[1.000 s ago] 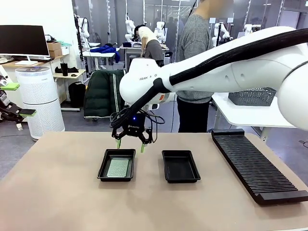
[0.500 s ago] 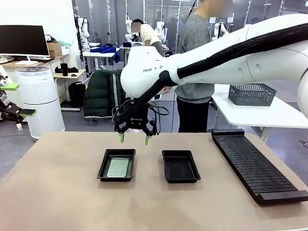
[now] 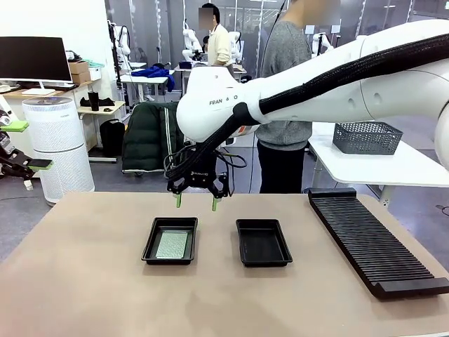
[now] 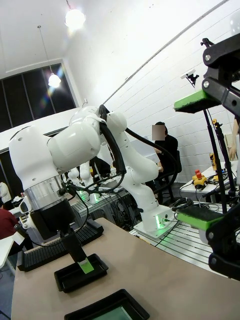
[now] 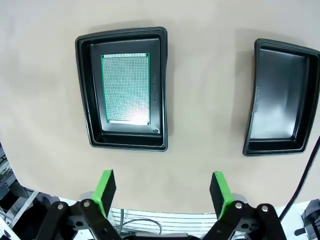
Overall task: Inspect and transfer BCBs to ESD trays.
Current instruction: Pick up the Blank PCB from the PCB Rack and place it in the left ESD tray, then pick up the ESD tray and place it on the left side of the table.
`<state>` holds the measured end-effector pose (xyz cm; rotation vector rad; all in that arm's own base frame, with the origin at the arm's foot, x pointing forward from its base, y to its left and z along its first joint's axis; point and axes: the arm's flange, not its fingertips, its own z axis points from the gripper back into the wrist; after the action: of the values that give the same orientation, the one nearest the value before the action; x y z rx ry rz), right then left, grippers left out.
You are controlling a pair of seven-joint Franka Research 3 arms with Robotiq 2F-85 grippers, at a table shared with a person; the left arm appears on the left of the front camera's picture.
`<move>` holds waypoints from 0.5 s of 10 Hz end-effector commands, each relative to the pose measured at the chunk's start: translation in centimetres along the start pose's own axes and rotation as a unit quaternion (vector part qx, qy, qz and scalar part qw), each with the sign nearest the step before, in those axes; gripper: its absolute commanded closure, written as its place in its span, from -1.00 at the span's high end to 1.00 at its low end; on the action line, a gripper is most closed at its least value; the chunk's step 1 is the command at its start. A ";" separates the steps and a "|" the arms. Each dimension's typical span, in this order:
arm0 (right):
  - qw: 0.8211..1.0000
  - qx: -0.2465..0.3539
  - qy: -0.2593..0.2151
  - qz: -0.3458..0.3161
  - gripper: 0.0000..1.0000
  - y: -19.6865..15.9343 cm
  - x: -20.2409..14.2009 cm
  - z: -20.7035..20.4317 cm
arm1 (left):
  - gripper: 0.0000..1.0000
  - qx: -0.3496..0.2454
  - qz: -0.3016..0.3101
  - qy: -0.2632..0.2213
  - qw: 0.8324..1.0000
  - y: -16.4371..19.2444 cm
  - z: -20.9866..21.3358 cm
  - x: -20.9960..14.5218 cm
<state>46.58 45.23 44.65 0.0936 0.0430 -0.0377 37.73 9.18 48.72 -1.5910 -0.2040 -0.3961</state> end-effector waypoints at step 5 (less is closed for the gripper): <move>1.000 -0.001 0.000 0.000 1.00 0.0 -0.1 0.1 | 1.00 0.000 -0.001 -0.001 1.000 -0.2 0.1 0.0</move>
<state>46.57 45.26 44.68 0.0941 0.0427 -0.0372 37.73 9.18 48.72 -1.5910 -0.2040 -0.3961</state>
